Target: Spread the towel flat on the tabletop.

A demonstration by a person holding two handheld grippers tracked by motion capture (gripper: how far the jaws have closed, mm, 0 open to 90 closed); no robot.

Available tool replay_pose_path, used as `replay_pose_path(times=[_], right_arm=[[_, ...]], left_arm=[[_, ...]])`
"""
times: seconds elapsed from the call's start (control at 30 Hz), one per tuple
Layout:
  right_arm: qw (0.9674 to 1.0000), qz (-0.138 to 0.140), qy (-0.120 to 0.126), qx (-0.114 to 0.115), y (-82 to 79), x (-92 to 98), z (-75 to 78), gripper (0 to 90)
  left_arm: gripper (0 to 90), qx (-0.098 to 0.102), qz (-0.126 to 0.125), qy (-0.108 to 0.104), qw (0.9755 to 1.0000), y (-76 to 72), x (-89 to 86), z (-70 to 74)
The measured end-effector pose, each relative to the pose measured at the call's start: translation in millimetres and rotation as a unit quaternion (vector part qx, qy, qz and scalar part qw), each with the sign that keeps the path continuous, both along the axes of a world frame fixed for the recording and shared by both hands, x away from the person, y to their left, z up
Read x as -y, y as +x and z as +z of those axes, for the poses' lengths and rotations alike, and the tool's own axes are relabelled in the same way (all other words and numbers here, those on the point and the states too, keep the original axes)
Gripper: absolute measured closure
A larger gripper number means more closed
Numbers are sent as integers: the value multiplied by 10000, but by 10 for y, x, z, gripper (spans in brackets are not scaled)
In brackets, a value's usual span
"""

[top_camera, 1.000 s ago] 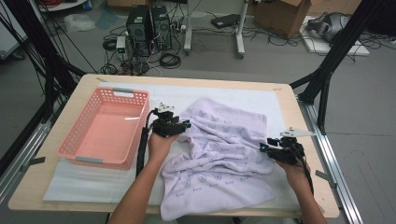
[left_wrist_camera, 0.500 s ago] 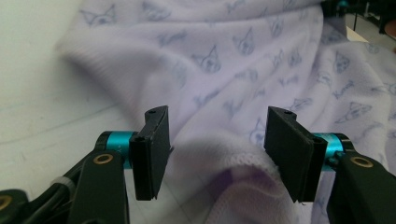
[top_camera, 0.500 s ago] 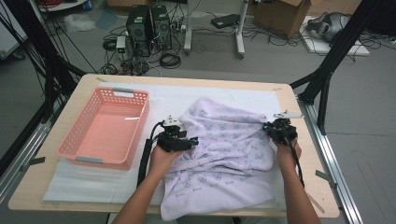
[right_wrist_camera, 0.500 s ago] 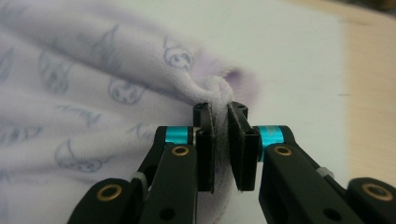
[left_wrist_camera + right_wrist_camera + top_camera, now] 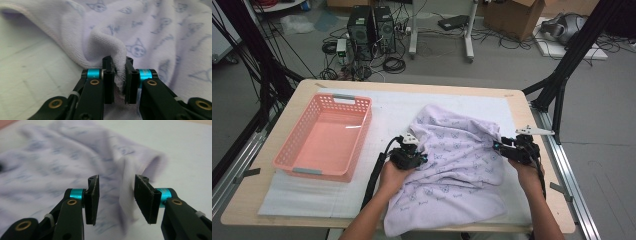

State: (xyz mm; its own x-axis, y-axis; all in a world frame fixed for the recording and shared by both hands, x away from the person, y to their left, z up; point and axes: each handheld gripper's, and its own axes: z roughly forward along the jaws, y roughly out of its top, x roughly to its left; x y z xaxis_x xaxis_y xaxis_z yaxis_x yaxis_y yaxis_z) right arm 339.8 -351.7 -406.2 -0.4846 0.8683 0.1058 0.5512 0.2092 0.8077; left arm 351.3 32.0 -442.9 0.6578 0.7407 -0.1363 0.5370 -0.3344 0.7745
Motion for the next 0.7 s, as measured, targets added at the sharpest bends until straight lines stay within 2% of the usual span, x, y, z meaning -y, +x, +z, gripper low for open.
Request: replay_pose_path(times=[0.03, 0.07, 0.1, 0.2, 0.27, 0.33, 0.37, 0.43, 0.47, 0.5, 0.57, 0.6, 0.7], right_arm=[[9999, 128, -56, 19, -68, -13, 11, 523], [9996, 293, -62, 10, -131, -23, 15, 518], [9987, 509, 15, -38, -187, -30, 10, 516], [9947, 1016, 17, -141, -318, -71, -41, 476], [9888, 1459, -6, -324, -353, -141, -104, 451], [9814, 1852, -169, -478, -358, -257, -184, 453], [9792, 1934, -306, -531, -346, -321, -225, 465], [9778, 1923, -561, -606, -280, -423, -295, 529], [9769, 1962, -587, -605, -244, -461, -312, 629], [9762, 2004, -631, -544, -220, -493, -309, 749], [9770, 1875, -960, -344, -164, -549, -299, 822], [9783, 1774, -1030, -284, -126, -561, -293, 831], [9858, 1199, -1169, -82, 31, -547, -296, 841]], left_arm=[[828, 90, 228, -36, 9997, 34, -67, 14], [830, 164, 525, -128, 9984, 70, -148, 26], [832, 199, 755, -177, 9968, 105, -232, 37], [832, 368, 1322, -84, 9905, 176, -427, 38], [831, 377, 1466, -218, 9882, 189, -497, 35], [813, 401, 1397, -315, 9889, 180, -509, 35], [783, 415, 1381, -374, 9888, 167, -510, 41], [678, 379, 1316, -616, 9887, 137, -522, 52], [616, 322, 1242, -660, 9895, 127, -528, 64], [565, 307, 1141, -670, 9907, 112, -534, 75], [515, 287, 951, -705, 9926, 69, -538, 105], [499, 328, 891, -707, 9930, 42, -545, 121], [464, 368, 767, -875, 9925, -53, -579, 133]])
